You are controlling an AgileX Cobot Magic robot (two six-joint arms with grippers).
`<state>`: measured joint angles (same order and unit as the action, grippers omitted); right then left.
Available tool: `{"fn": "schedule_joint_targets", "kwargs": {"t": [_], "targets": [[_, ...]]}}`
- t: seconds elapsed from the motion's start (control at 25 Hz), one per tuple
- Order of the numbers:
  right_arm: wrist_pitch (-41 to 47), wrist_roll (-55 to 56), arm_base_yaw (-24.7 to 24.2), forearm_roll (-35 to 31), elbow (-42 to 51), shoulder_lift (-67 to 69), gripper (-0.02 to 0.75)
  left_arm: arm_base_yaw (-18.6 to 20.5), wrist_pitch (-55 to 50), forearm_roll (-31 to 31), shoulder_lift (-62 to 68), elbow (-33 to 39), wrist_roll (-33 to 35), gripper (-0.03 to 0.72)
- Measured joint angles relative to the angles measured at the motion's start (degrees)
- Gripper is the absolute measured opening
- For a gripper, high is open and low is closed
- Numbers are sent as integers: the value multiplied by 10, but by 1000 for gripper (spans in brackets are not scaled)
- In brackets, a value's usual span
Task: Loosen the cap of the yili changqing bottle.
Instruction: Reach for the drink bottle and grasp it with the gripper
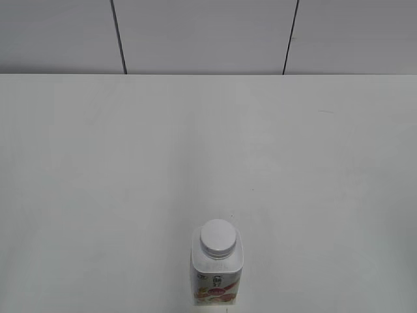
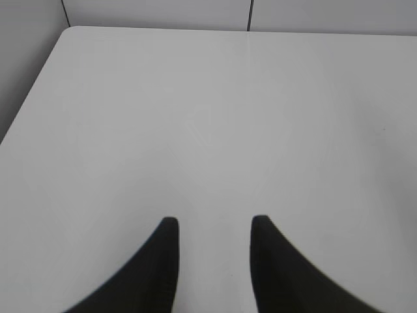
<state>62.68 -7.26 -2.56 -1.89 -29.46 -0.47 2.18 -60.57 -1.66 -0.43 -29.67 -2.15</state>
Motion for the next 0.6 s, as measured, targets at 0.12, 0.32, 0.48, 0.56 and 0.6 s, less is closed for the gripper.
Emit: {"fn": "schedule_joint_targets", "kwargs": {"t": [0.12,0.32,0.48,0.56,0.6], "targets": [[0,0,0,0,0,0,578,0,0,0,0,0,0,240],[0,0,0,0,0,0,578,0,0,0,0,0,0,240],[0,0,0,0,0,0,578,0,0,0,0,0,0,240],[0,0,0,0,0,0,578,0,0,0,0,0,0,240],[0,0,0,0,0,0,578,0,0,0,0,0,0,240]]}}
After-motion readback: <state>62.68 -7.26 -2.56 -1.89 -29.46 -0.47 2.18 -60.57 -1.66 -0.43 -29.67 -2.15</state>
